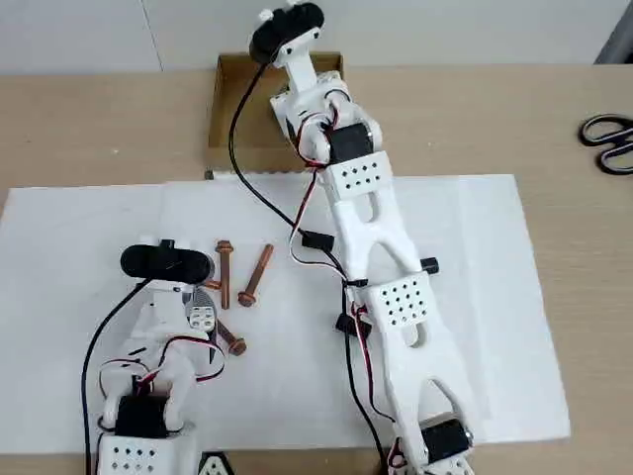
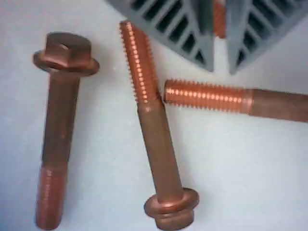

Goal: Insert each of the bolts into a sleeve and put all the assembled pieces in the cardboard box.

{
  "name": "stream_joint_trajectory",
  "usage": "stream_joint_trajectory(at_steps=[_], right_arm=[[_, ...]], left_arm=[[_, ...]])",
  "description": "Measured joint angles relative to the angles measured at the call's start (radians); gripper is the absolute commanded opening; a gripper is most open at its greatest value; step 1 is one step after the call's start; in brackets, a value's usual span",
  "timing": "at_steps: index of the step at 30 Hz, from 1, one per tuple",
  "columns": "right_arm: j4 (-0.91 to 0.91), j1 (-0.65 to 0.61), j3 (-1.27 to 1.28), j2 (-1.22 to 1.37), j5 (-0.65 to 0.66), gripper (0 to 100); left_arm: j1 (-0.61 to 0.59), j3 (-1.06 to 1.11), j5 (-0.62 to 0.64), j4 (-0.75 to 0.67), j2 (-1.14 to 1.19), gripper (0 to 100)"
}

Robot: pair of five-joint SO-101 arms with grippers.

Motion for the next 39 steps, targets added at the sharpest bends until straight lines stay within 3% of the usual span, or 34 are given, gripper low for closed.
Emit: stream_joint_trajectory(at_steps=[7, 13, 20, 26, 34, 39], right_arm=[[0.299, 0.002, -0.008, -0.112, -0.135, 14.5], [0.586, 0.002, -0.011, -0.173, -0.149, 14.4], [0.618, -0.011, -0.002, -0.219, -0.152, 14.4], [0.621, -0.058, 0.242, -0.361, -0.144, 14.4], [0.621, -0.061, 0.766, -0.674, 0.157, 14.4], [0.621, -0.06, 0.914, -0.747, 0.336, 14.4]], left_arm=[[0.0, 0.0, 0.0, 0.0, 0.0, 1], [0.0, 0.0, 0.0, 0.0, 0.0, 1], [0.0, 0.0, 0.0, 0.0, 0.0, 1], [0.0, 0.0, 0.0, 0.0, 0.0, 1], [0.0, 0.0, 0.0, 0.0, 0.0, 1], [0.0, 0.0, 0.0, 0.0, 0.0, 1]])
